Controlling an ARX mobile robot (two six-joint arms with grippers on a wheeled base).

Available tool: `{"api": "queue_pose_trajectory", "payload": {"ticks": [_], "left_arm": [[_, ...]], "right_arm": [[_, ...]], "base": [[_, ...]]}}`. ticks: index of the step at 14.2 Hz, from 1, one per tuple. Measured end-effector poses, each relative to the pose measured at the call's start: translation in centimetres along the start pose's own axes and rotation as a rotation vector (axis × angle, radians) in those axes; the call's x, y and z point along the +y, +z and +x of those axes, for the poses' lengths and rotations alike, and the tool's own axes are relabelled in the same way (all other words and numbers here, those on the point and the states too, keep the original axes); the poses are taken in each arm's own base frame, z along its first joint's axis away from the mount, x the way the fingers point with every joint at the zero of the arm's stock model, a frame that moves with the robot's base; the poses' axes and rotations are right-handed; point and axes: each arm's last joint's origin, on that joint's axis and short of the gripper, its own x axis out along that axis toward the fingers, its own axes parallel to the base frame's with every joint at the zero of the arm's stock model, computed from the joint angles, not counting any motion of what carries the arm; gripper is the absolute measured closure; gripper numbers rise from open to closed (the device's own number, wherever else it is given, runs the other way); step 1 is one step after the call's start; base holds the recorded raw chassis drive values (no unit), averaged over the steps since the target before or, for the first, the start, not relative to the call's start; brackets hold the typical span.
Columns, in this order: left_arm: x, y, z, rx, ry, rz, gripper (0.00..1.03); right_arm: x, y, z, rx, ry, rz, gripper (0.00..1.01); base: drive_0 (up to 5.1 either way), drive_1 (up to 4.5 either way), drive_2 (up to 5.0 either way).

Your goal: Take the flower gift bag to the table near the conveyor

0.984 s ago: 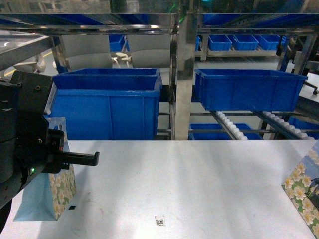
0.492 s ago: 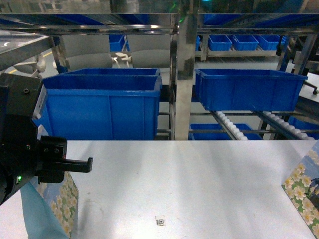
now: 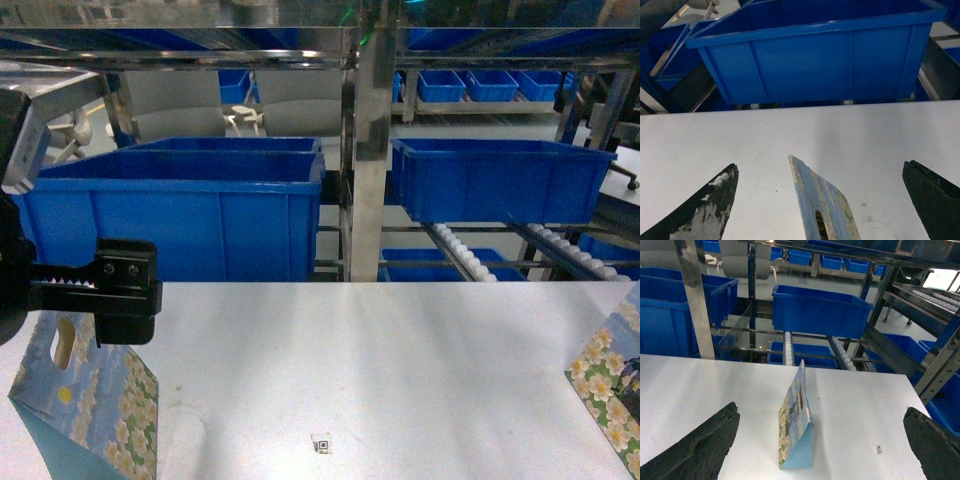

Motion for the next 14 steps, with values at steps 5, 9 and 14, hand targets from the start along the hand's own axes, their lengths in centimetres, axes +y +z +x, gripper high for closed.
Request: {"api": "queue_pose_trajectory", "payload": {"ticks": [5,9,14], "left_arm": [[1.3,1.0,-2.4,-0.038,-0.027,-0.022,0.05],[3.8,1.5,-4.6,-0.098,-0.003,-0.038,0.05],[8.3,0.7,-9.6,-0.182,0.008,-0.039,0.05]], "right_arm": [[0.0,0.0,0.0,0.000,0.000,0.000,0.03],[0.0,0.0,0.0,0.000,0.000,0.000,0.03],[0.0,0.0,0.0,0.000,0.000,0.000,0.03]], "base": [[0.0,0.00,0.0],[0.0,0.00,0.0],[0.0,0.00,0.0]]}}
